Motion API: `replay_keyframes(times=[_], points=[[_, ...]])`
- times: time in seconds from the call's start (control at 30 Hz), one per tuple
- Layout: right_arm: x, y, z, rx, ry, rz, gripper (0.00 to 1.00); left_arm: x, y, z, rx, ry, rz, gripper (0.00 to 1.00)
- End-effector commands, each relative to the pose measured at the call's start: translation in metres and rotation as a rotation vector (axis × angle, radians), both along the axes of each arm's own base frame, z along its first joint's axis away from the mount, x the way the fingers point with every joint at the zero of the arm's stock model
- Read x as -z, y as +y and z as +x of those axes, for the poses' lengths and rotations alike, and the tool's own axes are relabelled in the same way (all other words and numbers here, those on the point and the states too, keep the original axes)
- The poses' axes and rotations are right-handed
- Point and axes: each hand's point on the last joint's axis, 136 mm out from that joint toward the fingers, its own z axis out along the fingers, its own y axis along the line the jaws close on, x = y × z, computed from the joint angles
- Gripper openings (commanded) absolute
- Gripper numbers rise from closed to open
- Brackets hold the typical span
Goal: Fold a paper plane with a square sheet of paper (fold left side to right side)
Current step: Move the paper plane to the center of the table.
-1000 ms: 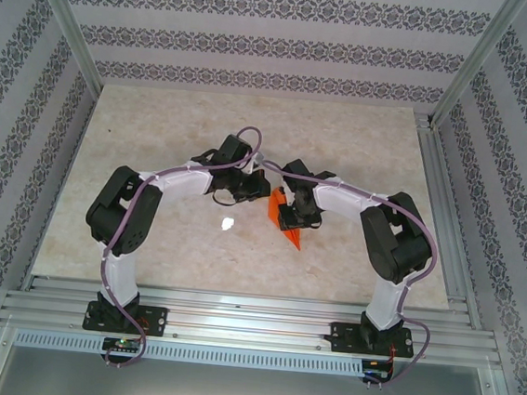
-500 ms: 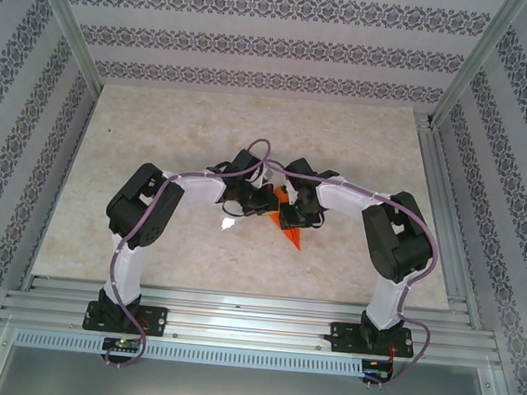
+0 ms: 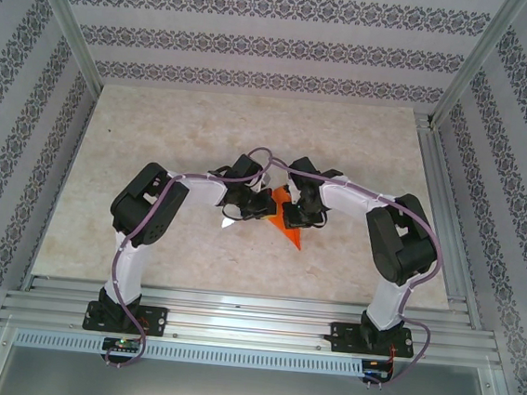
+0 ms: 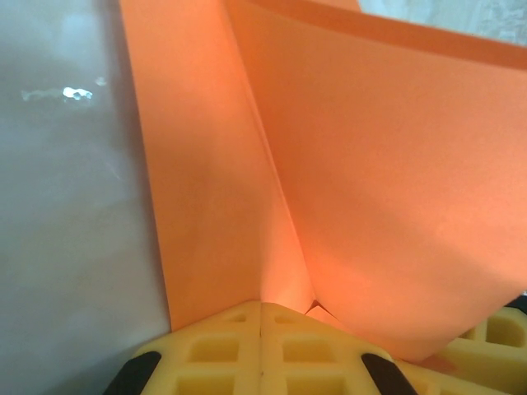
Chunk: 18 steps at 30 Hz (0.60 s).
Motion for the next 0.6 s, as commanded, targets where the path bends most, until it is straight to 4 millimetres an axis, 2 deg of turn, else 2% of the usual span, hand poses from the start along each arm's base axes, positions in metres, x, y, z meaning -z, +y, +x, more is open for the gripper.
replay_keyframes(times=[0.0,0.17,0.3,0.33,0.37,0.43,0.57], points=[[-0.012,0.001,0.002,-0.012,-0.022,0.006,0.11,0.016,0.006,-0.003,-0.003,0.004,0.066,0.00],[0.000,-0.002,-0.001,-0.014,-0.001,-0.019,0.00,0.011,0.005,-0.002,0.001,-0.004,0.061,0.00],[-0.006,0.000,0.001,-0.024,-0.012,-0.021,0.00,0.006,0.005,-0.001,0.006,-0.015,0.061,0.00],[-0.008,0.000,0.002,-0.025,-0.016,-0.023,0.01,0.005,0.005,0.000,0.005,-0.018,0.060,0.00],[-0.011,0.001,0.004,-0.027,-0.023,-0.020,0.08,0.004,0.005,0.000,0.006,-0.020,0.059,0.00],[-0.014,0.001,0.005,-0.029,-0.028,-0.022,0.15,0.003,0.004,0.000,0.006,-0.022,0.057,0.00],[-0.014,0.004,0.010,-0.032,-0.029,-0.028,0.18,0.002,0.005,0.000,0.007,-0.023,0.058,0.00]])
